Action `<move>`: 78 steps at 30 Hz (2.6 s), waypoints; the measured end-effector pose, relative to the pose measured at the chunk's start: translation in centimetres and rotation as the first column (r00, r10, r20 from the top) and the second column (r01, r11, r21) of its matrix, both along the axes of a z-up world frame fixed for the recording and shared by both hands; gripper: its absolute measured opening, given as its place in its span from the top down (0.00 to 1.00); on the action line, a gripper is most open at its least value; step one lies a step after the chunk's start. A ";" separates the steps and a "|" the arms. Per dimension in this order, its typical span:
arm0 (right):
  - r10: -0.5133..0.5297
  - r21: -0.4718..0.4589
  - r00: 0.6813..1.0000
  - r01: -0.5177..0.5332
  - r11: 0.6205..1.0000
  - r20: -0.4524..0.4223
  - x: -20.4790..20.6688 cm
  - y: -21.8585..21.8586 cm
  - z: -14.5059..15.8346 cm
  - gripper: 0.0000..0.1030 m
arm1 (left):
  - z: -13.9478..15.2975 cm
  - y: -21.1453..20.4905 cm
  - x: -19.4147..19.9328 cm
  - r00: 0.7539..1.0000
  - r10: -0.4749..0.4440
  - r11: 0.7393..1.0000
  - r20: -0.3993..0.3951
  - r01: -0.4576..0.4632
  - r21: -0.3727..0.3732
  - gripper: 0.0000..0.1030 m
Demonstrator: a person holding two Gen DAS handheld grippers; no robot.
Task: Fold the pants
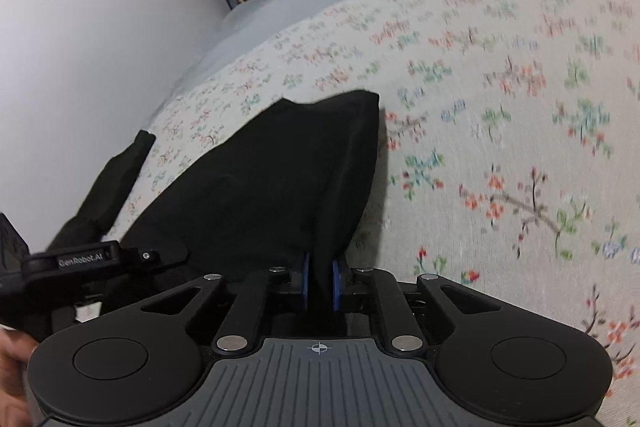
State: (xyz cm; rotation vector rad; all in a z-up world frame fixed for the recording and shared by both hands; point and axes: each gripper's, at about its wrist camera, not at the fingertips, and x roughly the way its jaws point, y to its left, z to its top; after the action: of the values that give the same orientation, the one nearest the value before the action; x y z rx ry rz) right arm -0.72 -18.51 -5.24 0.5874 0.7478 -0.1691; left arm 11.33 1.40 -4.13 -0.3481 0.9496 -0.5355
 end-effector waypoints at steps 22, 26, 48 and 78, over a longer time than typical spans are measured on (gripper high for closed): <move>0.033 -0.262 0.990 0.003 0.965 0.134 -0.9 1.9 5.0 0.90 | 4.1 0.0 -0.8 0.987 -0.016 0.999 0.162 0.021 -0.031 0.63; 0.052 -0.297 0.989 -0.010 0.955 0.136 -0.3 3.4 5.4 0.90 | 4.2 1.5 -0.7 0.986 -0.002 1.000 0.168 0.007 -0.031 0.63; 0.098 -0.330 0.989 -0.057 0.942 0.111 1.8 11.6 4.8 0.90 | 4.9 7.0 0.1 0.987 0.014 0.998 0.163 -0.004 -0.065 0.64; -0.142 -0.218 0.975 0.103 0.971 -0.171 3.3 -11.5 -0.5 0.65 | -0.6 -15.8 3.7 0.988 -0.058 0.992 0.141 0.041 0.117 0.33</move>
State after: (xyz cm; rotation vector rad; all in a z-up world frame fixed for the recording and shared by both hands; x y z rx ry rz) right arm 2.59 -29.96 -5.69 0.4222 0.8620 -0.4168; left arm 15.06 -14.42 -4.75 -0.1814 0.8468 -0.5424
